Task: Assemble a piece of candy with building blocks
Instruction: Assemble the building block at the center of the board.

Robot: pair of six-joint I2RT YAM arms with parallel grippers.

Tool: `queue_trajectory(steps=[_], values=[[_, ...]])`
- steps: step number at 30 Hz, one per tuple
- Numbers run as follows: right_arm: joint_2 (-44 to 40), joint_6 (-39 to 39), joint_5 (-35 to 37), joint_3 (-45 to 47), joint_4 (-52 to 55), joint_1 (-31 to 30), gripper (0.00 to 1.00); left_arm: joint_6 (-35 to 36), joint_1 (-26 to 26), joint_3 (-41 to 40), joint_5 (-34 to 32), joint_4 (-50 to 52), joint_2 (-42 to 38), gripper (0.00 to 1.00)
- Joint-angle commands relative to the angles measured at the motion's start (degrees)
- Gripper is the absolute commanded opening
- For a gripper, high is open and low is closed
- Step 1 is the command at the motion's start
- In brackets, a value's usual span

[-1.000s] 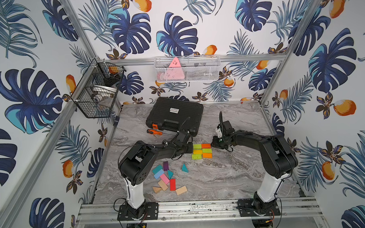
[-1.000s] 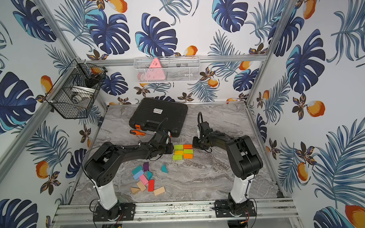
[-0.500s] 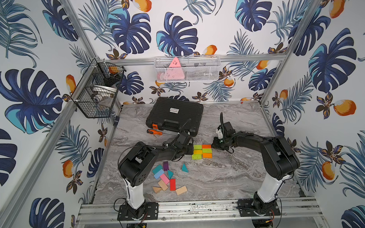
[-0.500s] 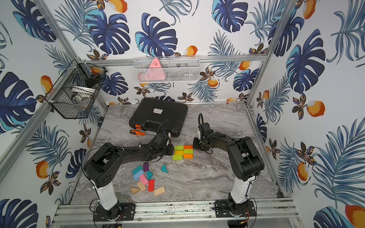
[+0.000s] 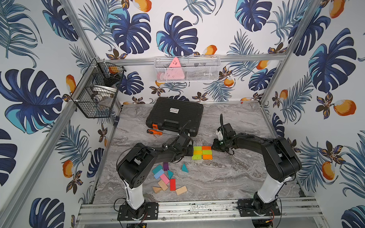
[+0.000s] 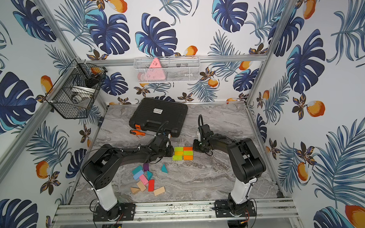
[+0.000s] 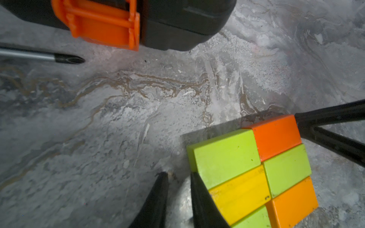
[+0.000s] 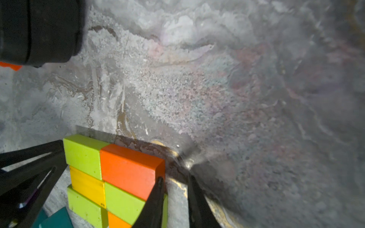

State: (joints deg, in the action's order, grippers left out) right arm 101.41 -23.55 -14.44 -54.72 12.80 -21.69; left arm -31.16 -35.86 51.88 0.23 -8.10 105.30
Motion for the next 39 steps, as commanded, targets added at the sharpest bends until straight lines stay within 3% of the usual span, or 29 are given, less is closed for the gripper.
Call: queue_trajectory(steps=[1, 22, 39], values=[[0.33, -0.72, -3.49, 0.73, 2.25, -0.64, 0.26, -0.48, -0.75, -1.02, 4.23, 7.67, 0.54, 0.27], [-1.10, -1.49, -2.06, 2.97, 1.32, -1.59, 0.26, -0.40, -1.64, -1.86, 2.42, 8.47, -0.70, 0.28], [-2.38, -3.26, 6.24, 2.47, 3.82, 0.19, 0.28, 0.13, -1.05, 0.92, -2.89, 13.93, -0.66, 0.44]])
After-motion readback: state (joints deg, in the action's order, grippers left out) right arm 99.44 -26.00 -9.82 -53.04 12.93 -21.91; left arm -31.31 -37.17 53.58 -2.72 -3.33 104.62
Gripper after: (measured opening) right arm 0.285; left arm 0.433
